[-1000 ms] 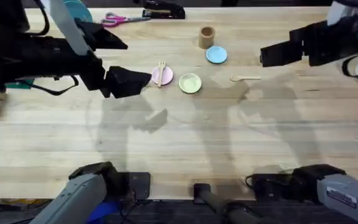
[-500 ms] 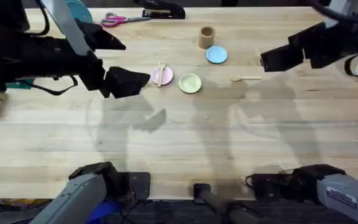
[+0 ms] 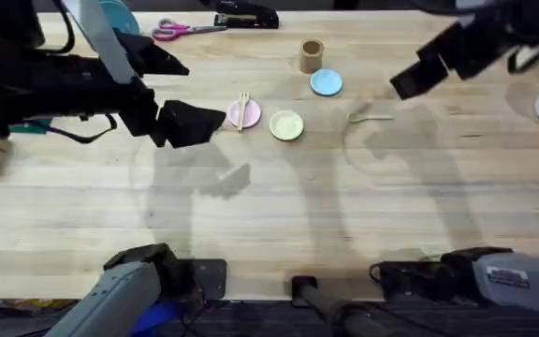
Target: Pick up a utensil and set it on the pink plate, then put the other utensil in the container.
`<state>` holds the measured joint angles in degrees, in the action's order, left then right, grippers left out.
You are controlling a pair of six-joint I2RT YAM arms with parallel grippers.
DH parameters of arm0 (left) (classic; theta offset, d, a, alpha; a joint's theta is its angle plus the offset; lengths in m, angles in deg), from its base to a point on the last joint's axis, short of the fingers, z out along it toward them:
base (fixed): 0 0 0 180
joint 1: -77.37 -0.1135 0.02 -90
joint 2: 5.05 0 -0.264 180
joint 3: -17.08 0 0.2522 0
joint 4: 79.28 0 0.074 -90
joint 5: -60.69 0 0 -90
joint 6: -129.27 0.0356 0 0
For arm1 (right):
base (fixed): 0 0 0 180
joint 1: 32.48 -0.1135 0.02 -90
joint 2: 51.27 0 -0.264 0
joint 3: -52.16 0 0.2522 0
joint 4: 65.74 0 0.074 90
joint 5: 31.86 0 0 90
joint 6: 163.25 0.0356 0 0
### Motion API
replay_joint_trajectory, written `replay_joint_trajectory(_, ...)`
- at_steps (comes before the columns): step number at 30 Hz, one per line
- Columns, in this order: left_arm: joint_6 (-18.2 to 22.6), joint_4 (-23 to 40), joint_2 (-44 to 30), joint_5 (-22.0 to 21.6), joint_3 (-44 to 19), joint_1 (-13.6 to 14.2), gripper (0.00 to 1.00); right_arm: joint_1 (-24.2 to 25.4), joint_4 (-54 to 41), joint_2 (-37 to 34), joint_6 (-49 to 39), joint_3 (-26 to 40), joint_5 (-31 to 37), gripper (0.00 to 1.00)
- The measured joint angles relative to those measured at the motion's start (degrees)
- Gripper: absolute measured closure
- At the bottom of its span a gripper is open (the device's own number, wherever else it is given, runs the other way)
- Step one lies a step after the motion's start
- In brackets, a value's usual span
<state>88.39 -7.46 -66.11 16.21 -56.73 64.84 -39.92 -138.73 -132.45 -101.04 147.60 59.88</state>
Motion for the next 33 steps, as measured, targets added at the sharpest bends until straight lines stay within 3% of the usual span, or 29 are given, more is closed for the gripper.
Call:
replay_joint_trajectory(7,0.0,0.0,0.0,-0.1,0.0,0.0,0.005,0.0,-0.4,-11.0,-5.5,8.6,2.8,0.007)
replay_joint_trajectory(13,0.0,0.0,0.0,-0.1,0.0,0.0,0.005,0.0,1.8,-16.5,-7.4,10.1,1.5,0.007)
replay_joint_trajectory(14,0.0,0.0,0.0,-0.1,0.0,0.0,0.005,0.0,1.8,-19.3,-15.8,10.1,-0.1,0.006)
replay_joint_trajectory(26,0.0,0.0,0.0,-0.1,0.0,0.0,0.006,0.0,0.8,-23.6,-38.5,10.2,-7.2,0.012)
replay_joint_trajectory(33,0.0,0.0,0.0,-0.1,0.0,0.0,0.006,0.1,-4.9,-25.1,-49.2,10.2,-7.3,0.009)
